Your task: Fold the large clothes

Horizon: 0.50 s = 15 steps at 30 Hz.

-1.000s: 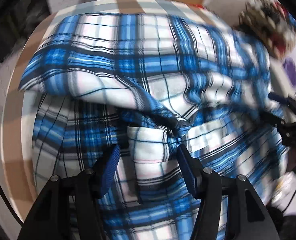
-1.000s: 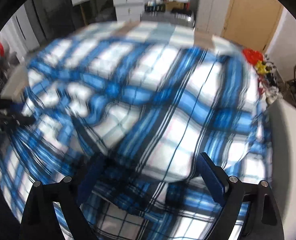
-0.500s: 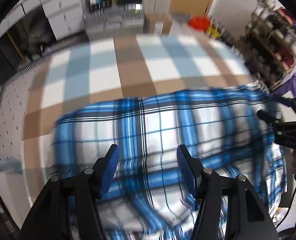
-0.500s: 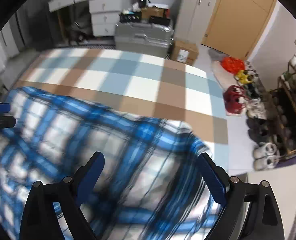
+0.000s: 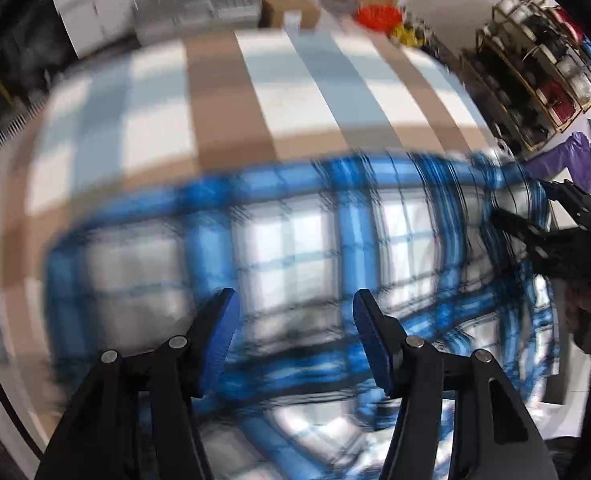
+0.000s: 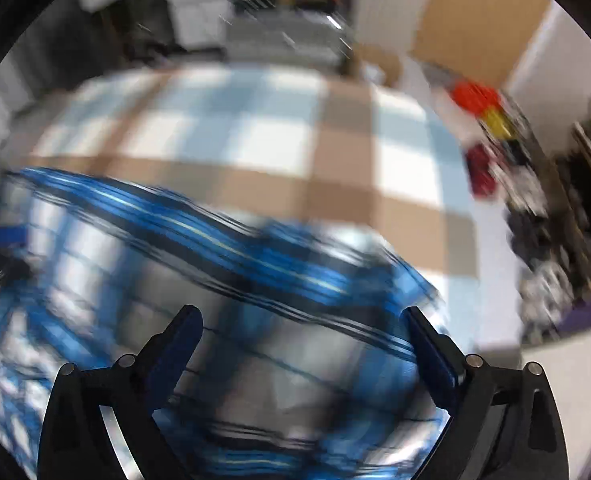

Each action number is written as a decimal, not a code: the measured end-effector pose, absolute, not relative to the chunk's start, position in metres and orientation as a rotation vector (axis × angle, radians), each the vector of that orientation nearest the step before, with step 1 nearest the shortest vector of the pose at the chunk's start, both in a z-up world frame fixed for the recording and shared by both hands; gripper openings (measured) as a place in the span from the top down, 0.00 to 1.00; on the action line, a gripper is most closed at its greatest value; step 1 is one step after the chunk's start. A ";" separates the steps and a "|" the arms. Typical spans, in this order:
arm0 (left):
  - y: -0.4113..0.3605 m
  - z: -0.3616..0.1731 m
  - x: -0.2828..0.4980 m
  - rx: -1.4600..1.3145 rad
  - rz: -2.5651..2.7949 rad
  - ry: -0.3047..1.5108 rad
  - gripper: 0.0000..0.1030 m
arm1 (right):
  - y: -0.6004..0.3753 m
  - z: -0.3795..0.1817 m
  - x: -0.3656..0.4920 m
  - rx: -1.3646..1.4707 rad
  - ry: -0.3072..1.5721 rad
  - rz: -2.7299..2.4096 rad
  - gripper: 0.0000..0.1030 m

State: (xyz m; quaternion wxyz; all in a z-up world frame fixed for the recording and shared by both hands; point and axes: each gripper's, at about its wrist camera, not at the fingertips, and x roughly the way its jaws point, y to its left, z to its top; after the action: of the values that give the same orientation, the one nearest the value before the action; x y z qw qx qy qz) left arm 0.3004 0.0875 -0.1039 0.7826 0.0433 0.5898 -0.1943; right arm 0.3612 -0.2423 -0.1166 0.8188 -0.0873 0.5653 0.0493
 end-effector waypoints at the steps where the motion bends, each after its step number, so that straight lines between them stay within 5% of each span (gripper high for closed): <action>1: 0.089 -0.102 0.305 0.106 -0.399 1.266 0.48 | -0.235 -0.114 0.357 -0.203 1.183 0.114 0.03; 5: 0.123 -0.138 0.312 0.021 -0.388 1.397 0.48 | -0.235 -0.153 0.345 -0.364 1.301 0.053 0.03; 8: 0.140 -0.144 0.303 -0.059 -0.400 1.400 0.48 | -0.257 -0.141 0.328 -0.200 1.258 0.091 0.07; 15: 0.163 -0.090 0.223 -0.155 -0.443 1.271 0.48 | -0.281 -0.044 0.207 0.217 0.862 0.246 0.07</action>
State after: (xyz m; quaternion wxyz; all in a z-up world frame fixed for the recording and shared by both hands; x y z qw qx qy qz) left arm 0.2228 0.1632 -0.0897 0.7792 -0.0715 0.5880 -0.2048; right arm 0.2072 -0.2805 -0.0436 0.8956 0.1047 0.4158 0.1186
